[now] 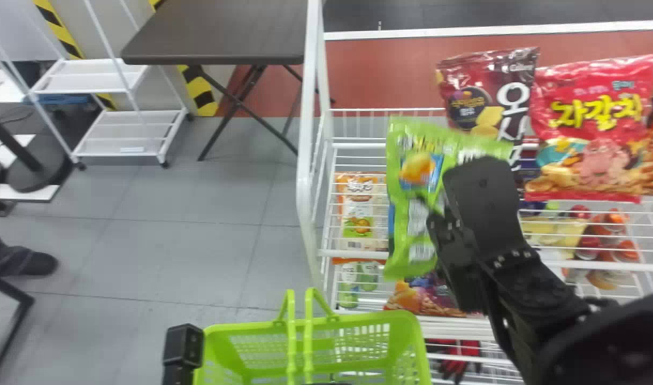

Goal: Hold basket handle with left hand then pick Gkobukchip with right hand and place into basket

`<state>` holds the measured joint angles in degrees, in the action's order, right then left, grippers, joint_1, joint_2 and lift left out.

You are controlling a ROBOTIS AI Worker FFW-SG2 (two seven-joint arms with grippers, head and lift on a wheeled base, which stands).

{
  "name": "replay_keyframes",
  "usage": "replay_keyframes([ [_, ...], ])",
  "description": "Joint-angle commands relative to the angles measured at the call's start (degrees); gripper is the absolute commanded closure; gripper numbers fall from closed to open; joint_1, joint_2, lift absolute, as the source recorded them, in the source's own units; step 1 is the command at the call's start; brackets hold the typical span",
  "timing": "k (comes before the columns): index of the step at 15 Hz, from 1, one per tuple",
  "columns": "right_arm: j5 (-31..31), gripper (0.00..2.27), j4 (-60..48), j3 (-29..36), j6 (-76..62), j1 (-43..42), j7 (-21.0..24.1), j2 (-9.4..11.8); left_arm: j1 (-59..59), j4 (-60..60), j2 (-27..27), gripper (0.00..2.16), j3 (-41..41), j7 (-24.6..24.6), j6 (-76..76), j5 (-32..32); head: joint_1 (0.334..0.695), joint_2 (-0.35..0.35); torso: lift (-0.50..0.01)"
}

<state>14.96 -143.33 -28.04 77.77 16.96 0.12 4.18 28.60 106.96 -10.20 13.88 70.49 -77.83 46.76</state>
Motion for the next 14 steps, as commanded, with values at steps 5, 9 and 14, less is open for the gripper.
replay_keyframes([
  [5,-10.39,2.24,-15.31,1.68,12.31,4.4,-5.75,2.41,0.06,0.01,0.26,2.16,-0.08,0.0,0.0,0.0,0.695,0.026,0.0],
  [9,-13.38,2.24,-11.71,-1.05,12.31,4.4,-6.19,2.24,0.06,0.01,0.35,2.16,-0.16,-0.09,0.0,0.09,0.695,0.143,0.0],
  [14,-12.94,0.08,-1.86,-7.11,12.31,3.87,-6.27,2.15,-0.21,-0.17,0.35,2.16,-0.34,-0.09,0.18,0.09,0.695,0.255,0.0],
])
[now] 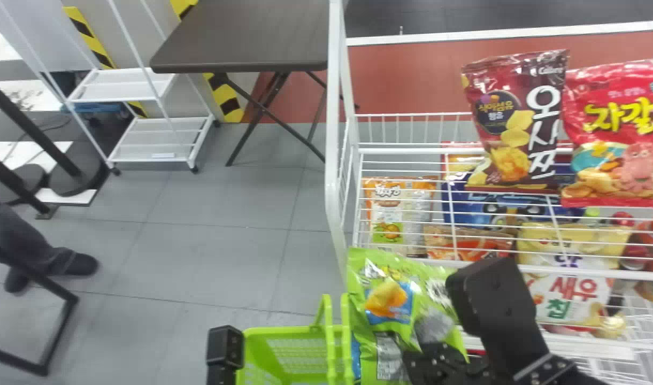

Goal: Hold basket handle with left hand then pick Gkobukchip with right hand and place into basket

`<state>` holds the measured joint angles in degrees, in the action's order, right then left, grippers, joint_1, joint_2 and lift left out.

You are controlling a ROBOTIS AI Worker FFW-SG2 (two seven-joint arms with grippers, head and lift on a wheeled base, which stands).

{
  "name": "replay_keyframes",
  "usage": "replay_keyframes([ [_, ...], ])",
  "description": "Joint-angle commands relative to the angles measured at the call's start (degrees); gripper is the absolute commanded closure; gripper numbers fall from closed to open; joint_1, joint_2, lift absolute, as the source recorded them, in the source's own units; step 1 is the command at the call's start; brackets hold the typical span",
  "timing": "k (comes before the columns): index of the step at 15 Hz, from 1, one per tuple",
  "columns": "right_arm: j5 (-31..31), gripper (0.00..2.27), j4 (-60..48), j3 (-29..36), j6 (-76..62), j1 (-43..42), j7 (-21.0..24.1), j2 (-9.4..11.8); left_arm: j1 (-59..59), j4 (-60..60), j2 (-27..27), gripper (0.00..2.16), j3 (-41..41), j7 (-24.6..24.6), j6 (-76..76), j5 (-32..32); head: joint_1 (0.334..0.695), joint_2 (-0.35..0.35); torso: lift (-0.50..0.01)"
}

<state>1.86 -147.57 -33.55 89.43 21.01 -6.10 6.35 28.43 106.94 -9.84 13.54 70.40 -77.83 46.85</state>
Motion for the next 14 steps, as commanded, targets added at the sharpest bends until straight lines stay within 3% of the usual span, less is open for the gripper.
replay_keyframes([
  [1,0.07,0.0,2.72,-1.96,0.65,-0.18,-0.05,-0.02,-0.05,-0.16,0.0,2.16,-0.09,0.0,0.0,0.0,0.695,0.273,0.0],
  [4,0.07,0.06,1.93,-0.99,0.65,-0.18,-0.05,0.06,-0.05,-0.25,0.0,2.16,-0.09,0.09,0.17,0.0,0.695,0.323,0.0],
  [7,-0.45,0.06,0.26,1.38,0.65,1.14,-0.84,0.15,-0.05,-0.33,0.0,2.16,-0.09,0.18,0.17,0.0,0.695,0.306,0.0],
  [10,-0.98,0.06,-2.11,3.14,0.65,3.33,-4.97,0.15,0.04,-0.33,0.08,2.15,-0.09,0.18,0.17,0.0,0.695,0.29,0.0],
  [14,-0.98,0.06,-5.01,7.27,0.65,6.15,-4.89,0.94,0.83,-0.25,0.52,2.16,0.0,0.44,0.53,0.18,0.695,0.284,0.0],
])
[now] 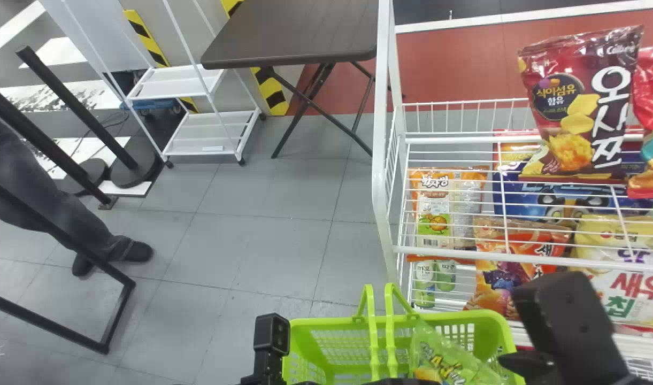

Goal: Hold basket handle with left hand then pick Gkobukchip with right hand and place into basket

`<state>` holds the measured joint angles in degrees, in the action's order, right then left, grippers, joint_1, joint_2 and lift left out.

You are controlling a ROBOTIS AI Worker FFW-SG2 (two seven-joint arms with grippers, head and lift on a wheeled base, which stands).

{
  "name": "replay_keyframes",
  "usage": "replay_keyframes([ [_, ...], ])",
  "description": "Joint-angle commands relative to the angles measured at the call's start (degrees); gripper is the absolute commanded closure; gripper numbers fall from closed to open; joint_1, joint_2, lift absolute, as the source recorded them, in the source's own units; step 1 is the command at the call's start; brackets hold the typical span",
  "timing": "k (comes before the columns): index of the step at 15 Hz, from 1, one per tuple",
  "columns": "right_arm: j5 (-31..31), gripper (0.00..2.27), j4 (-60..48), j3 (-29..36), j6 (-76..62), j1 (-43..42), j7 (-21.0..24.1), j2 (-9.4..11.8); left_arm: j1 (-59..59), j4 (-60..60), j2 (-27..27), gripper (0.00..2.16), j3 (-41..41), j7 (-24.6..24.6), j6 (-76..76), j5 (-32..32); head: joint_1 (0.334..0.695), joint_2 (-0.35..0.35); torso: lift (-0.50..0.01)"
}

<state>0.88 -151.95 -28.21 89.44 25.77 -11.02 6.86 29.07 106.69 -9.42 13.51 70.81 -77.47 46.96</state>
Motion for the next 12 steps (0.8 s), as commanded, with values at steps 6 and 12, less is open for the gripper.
replay_keyframes([
  [6,-0.96,0.08,2.19,17.49,-1.76,4.73,0.39,-0.01,0.29,0.01,0.28,2.16,-0.06,0.12,0.16,-0.03,0.695,0.059,0.0],
  [12,-14.85,0.09,11.77,34.54,-43.24,6.4,-0.23,-1.15,0.55,0.01,0.19,2.16,-0.06,0.2,0.16,-0.03,0.695,-0.161,0.0],
])
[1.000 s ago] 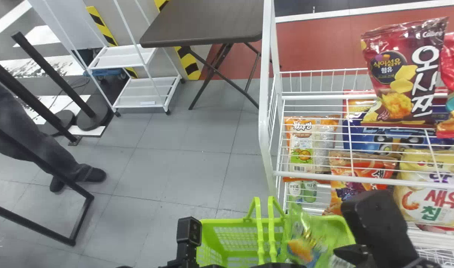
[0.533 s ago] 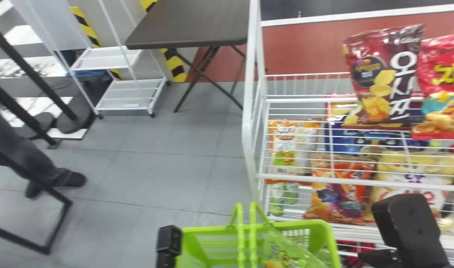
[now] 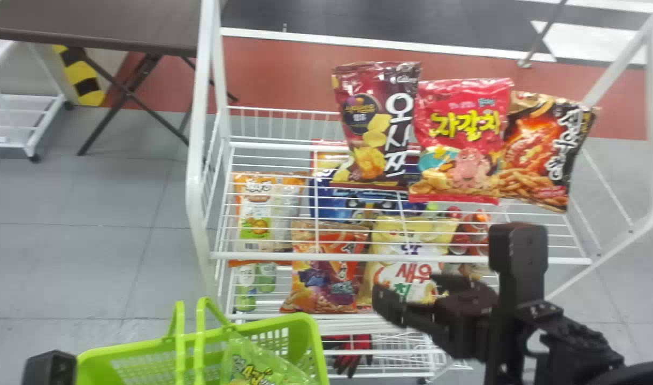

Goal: Hold basket handle with left hand then pick Gkobukchip with right hand and place into basket

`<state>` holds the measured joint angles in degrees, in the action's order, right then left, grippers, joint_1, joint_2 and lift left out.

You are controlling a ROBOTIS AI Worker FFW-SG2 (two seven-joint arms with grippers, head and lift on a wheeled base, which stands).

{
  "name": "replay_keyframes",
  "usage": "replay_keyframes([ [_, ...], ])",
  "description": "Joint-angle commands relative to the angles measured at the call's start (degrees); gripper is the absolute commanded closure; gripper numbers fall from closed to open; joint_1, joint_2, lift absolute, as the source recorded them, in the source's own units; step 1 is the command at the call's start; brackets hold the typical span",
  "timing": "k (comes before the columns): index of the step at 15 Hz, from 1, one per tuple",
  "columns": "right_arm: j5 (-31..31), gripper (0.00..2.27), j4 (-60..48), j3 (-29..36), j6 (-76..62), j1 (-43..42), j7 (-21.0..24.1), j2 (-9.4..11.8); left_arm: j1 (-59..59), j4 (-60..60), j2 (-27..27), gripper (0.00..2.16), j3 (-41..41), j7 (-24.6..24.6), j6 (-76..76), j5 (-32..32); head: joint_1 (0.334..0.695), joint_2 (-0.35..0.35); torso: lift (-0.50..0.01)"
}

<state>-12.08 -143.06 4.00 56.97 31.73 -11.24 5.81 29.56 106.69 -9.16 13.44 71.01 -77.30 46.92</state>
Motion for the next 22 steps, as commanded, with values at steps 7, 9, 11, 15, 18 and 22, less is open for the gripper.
replay_keyframes([
  [7,0.39,0.09,21.15,3.03,-55.07,4.92,-4.14,-2.38,0.15,0.27,0.11,2.16,-0.09,-0.26,-0.18,0.01,0.695,-0.259,0.0],
  [9,0.74,0.09,24.67,3.03,-61.05,5.97,-4.93,-2.82,0.06,0.27,0.11,2.16,-0.17,-0.44,0.0,0.01,0.695,-0.272,0.0],
  [11,0.83,0.09,27.04,2.95,-66.5,6.94,-5.98,-3.53,0.06,0.36,0.02,2.16,-0.44,-0.52,-0.18,-0.08,0.695,-0.291,0.0],
  [15,1.18,0.09,27.74,2.77,-68.43,7.73,-6.16,-3.61,0.06,0.36,0.02,2.16,-0.52,-0.52,-0.18,0.01,0.695,-0.305,0.0],
  [18,1.8,0.09,27.74,2.51,-67.9,7.82,-6.16,-3.61,0.06,0.45,-0.07,2.16,-0.7,-0.61,-0.35,-0.08,0.695,-0.307,0.0],
  [22,3.11,0.1,27.74,1.01,-66.85,7.73,-5.98,-3.53,-0.2,0.8,-0.6,2.16,-0.7,-1.14,-1.06,0.18,0.695,-0.293,0.0],
])
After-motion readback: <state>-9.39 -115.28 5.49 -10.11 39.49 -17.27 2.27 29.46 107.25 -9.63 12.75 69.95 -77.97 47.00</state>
